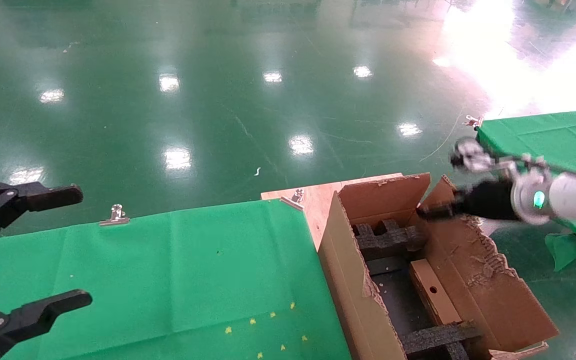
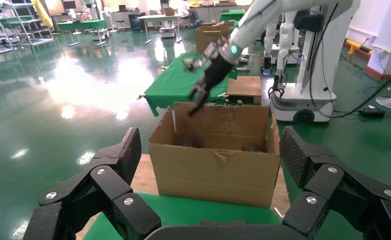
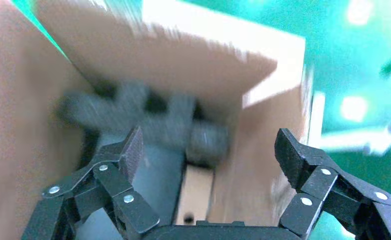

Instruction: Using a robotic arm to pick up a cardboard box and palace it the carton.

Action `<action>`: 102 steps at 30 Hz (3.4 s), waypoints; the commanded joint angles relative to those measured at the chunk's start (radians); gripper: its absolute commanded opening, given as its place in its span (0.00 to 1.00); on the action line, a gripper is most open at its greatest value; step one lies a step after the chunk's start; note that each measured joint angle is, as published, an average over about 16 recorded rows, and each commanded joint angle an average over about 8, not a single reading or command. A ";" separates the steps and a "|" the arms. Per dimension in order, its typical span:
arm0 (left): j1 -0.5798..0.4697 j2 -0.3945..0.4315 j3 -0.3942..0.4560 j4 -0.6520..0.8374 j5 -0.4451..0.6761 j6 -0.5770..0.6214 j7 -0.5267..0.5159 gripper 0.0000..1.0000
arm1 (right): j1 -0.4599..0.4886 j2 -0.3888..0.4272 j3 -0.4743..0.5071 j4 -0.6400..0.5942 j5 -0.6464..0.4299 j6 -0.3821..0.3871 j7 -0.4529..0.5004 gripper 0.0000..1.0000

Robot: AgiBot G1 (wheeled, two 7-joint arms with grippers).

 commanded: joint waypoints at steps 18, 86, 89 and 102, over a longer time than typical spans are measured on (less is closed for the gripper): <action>0.000 0.000 0.000 0.000 0.000 0.000 0.000 1.00 | 0.134 0.071 0.064 0.213 0.006 -0.050 0.001 1.00; 0.000 0.000 0.000 0.001 -0.001 -0.001 0.000 1.00 | -0.790 -0.172 1.446 0.250 0.664 -0.865 -0.943 1.00; 0.000 0.000 0.000 0.001 -0.001 -0.001 0.000 1.00 | -0.798 -0.174 1.457 0.251 0.670 -0.871 -0.947 1.00; 0.000 0.000 0.000 0.001 -0.001 -0.001 0.000 1.00 | -0.779 -0.169 1.427 0.250 0.656 -0.855 -0.934 1.00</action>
